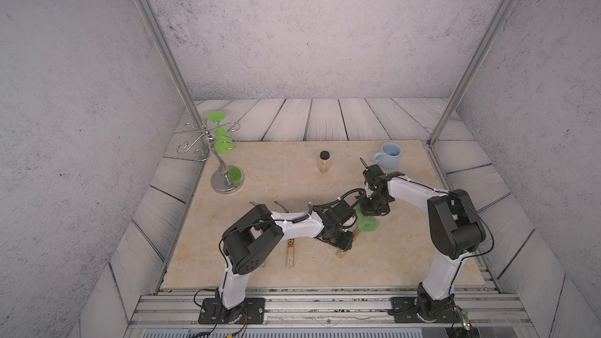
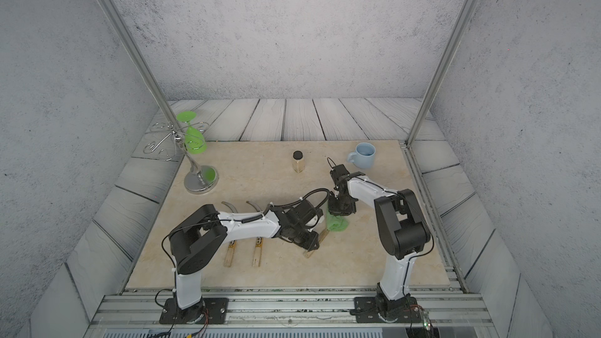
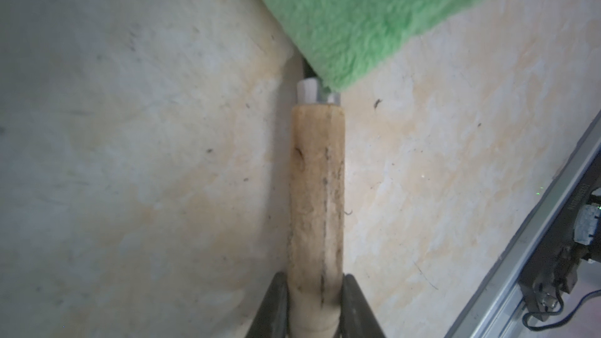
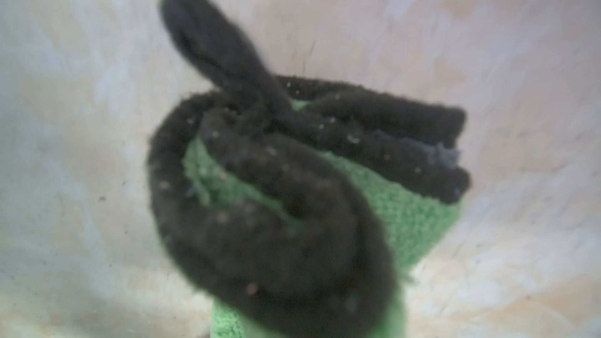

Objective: Wipe small sickles with rags
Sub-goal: Wipe the small sickle at the center of the board, then pick up the small sickle from the center of the board.

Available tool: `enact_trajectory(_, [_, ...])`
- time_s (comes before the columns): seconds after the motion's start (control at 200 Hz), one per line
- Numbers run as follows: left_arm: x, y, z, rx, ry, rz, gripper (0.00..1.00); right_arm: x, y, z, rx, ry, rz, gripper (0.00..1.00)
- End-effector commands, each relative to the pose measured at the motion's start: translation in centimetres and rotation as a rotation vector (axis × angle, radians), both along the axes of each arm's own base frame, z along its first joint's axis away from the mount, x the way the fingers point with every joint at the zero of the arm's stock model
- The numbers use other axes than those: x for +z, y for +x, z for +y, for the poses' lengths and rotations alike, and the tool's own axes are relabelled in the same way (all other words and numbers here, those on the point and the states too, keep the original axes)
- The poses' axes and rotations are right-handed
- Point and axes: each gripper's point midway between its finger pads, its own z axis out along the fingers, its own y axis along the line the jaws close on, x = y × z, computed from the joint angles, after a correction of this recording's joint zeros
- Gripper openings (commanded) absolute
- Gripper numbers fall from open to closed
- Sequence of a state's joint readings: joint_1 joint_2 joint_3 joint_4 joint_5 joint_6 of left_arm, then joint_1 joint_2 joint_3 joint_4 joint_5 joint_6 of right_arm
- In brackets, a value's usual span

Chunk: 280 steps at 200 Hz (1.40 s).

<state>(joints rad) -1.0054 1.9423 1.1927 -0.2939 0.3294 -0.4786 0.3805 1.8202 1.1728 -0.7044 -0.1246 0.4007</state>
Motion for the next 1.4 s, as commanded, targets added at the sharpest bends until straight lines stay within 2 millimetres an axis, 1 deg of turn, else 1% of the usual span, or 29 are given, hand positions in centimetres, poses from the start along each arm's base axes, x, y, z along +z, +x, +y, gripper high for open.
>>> enact_trajectory(0.0, [-2.5,0.3,2.1,0.029,0.111,0.004,0.0,-2.6,-7.5,0.3,-0.006,0.005,0.256,0.09])
enact_trajectory(0.085, [-2.5,0.3,2.3,0.029,0.117,0.004,0.0,-1.0,-7.1,0.3,-0.018,0.015,0.205,0.09])
enact_trajectory(0.21, [-2.6,0.4,2.6,0.032,0.131,-0.001,0.0,2.3,-5.9,-0.3,-0.038,0.002,0.099,0.11])
enact_trajectory(0.25, [-2.6,0.4,2.6,0.034,0.134,0.0,0.04,3.5,-5.5,-0.5,-0.046,0.004,0.063,0.11])
enact_trajectory(0.395, [-2.4,0.5,2.9,0.035,0.15,-0.004,0.24,7.7,-4.5,-1.8,-0.088,0.016,-0.064,0.11])
enact_trajectory(0.48, [-2.2,0.6,3.1,0.034,0.167,-0.009,0.33,9.5,-4.3,-2.7,-0.115,0.034,-0.124,0.12])
enact_trajectory(0.56, [-2.0,0.8,3.2,0.032,0.187,-0.023,0.4,10.6,-4.6,-3.5,-0.124,0.045,-0.151,0.12])
enact_trajectory(0.656, [-1.7,1.3,3.2,0.03,0.209,-0.04,0.47,10.7,-4.9,-4.1,-0.131,0.057,-0.155,0.12])
enact_trajectory(0.776, [-1.5,1.9,2.9,0.022,0.232,-0.056,0.48,9.9,-5.4,-4.6,-0.141,0.073,-0.145,0.13])
enact_trajectory(0.921, [-1.5,2.3,2.4,0.005,0.255,-0.059,0.47,9.1,-5.7,-5.0,-0.159,0.103,-0.14,0.13])
enact_trajectory(0.996, [-1.4,2.4,2.2,-0.006,0.269,-0.068,0.44,8.9,-5.8,-5.2,-0.163,0.113,-0.14,0.13])
enact_trajectory(1.166, [-1.7,2.3,1.6,-0.021,0.282,-0.068,0.42,8.6,-5.9,-5.6,-0.17,0.132,-0.137,0.13])
enact_trajectory(1.396, [-2.7,2.0,0.8,-0.036,0.3,-0.06,0.41,8.6,-6.0,-6.0,-0.177,0.151,-0.142,0.13])
